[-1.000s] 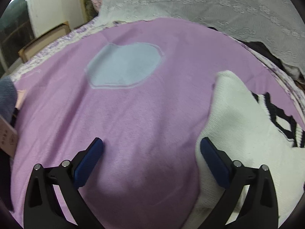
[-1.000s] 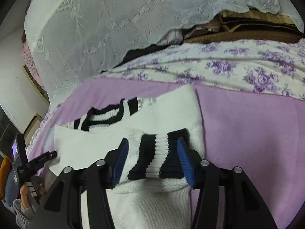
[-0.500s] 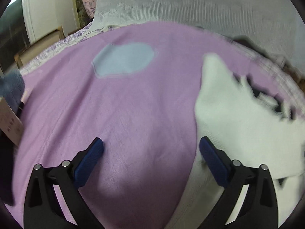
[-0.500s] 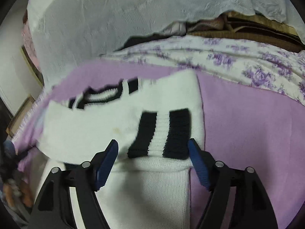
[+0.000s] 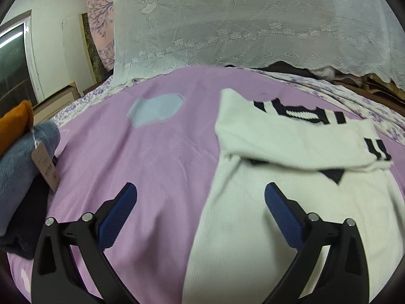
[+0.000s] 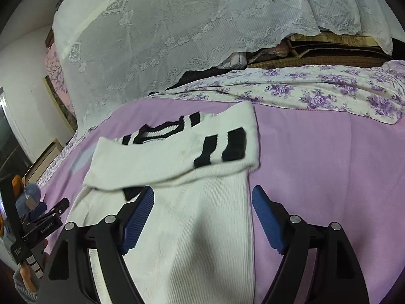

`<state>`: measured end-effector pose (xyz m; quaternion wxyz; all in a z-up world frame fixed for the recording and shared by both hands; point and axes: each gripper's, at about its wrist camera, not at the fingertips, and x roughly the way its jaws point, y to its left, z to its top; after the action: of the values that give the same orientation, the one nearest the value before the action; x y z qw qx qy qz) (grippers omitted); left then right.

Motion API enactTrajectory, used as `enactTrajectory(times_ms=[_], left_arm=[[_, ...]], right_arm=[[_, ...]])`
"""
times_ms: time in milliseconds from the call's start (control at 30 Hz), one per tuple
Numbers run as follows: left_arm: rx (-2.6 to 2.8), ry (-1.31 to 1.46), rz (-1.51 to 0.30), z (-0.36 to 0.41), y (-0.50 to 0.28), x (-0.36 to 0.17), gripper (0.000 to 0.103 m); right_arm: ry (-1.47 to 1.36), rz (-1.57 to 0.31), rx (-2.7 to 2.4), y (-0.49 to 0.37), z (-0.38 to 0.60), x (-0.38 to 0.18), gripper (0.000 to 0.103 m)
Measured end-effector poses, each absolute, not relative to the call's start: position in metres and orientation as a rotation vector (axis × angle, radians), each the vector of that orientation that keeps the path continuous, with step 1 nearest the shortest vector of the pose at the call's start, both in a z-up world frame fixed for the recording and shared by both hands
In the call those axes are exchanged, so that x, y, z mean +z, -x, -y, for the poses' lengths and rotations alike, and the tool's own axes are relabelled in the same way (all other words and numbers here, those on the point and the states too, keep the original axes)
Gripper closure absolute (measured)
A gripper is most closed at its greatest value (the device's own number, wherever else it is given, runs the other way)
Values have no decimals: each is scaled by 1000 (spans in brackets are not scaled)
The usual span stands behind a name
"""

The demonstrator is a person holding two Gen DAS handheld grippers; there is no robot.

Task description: Fold small clothes

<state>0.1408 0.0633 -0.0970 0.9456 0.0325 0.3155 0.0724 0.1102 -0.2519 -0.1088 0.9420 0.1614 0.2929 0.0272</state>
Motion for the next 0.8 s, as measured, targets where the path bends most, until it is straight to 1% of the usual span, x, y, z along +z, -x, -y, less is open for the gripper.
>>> enactTrajectory(times_ms=[133,267,433,800], left_arm=[[132,0,-638,-77,-118,-95,5],[115,25,-631,-82,-93,-97,5],[114,-25,-626,-75,-67,-102,4],[97,-64,-613,-73,-42,-102,5]], right_arm=[[-308,-593,77,-83,246,-109,23],[-215,-609,103,-58,226,-112,23],[-134,-558,121,-29,208,-104,23],[-92,-551,145,-2,198,-104,23]])
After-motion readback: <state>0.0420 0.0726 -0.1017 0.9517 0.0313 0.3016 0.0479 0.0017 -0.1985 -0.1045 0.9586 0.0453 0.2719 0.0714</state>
